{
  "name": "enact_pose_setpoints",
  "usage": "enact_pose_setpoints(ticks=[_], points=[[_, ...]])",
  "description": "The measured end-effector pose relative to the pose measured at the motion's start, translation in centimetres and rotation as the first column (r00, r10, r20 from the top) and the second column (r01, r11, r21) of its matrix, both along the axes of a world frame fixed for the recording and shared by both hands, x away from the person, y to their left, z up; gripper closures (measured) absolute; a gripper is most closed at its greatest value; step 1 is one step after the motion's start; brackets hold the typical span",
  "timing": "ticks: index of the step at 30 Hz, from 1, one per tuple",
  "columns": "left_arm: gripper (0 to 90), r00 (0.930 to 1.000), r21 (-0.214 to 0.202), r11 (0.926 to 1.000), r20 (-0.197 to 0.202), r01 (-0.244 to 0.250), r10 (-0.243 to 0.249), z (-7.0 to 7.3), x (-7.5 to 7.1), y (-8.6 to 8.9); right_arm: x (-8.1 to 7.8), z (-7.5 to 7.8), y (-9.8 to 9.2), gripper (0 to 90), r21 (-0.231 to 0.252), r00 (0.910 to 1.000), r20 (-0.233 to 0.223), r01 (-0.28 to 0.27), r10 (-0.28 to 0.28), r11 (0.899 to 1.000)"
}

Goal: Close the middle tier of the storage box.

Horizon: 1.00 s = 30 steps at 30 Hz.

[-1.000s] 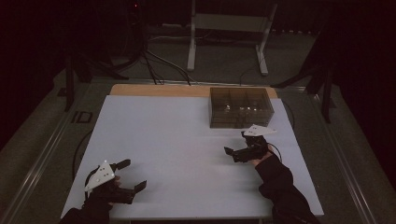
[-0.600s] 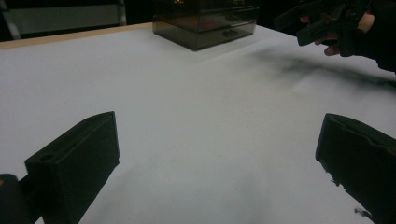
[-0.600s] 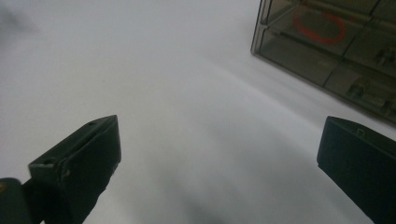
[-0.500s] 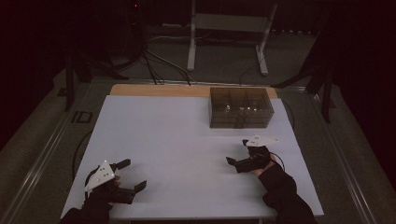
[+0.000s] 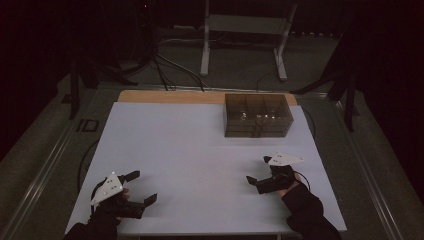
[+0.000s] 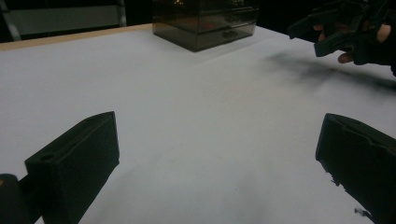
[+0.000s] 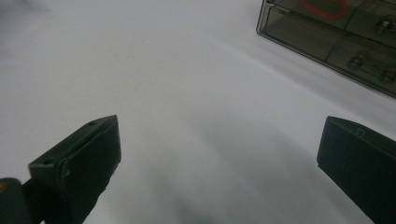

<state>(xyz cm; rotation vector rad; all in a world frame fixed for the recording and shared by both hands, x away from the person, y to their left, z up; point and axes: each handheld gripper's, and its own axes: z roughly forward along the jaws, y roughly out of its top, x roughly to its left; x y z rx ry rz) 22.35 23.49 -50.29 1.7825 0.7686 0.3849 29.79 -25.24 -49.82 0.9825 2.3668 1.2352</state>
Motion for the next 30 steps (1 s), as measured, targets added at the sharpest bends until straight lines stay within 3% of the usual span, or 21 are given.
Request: enact_pose_setpoints(ticks=[6,19,30], points=[[1.1,1.0000,-0.003,1.0000,0.002,0.000,0.000,0.0,0.0,0.0,-1.3,-0.3,-1.2,0.0,-0.005,0.9998,0.003,0.019,-0.019,1.000],[1.1,1.0000,-0.001,1.0000,0.000,0.000,0.000,0.0,0.0,0.0,-2.5,-0.6,-3.5,0.0,-0.010,0.9968,0.014,0.079,-0.079,0.997],[1.1,1.0000,0.000,1.0000,-0.004,0.001,-0.001,-0.1,0.1,-0.1,-2.9,-1.2,-5.6,0.0,-0.024,0.9869,-0.016,0.160,-0.161,0.987]])
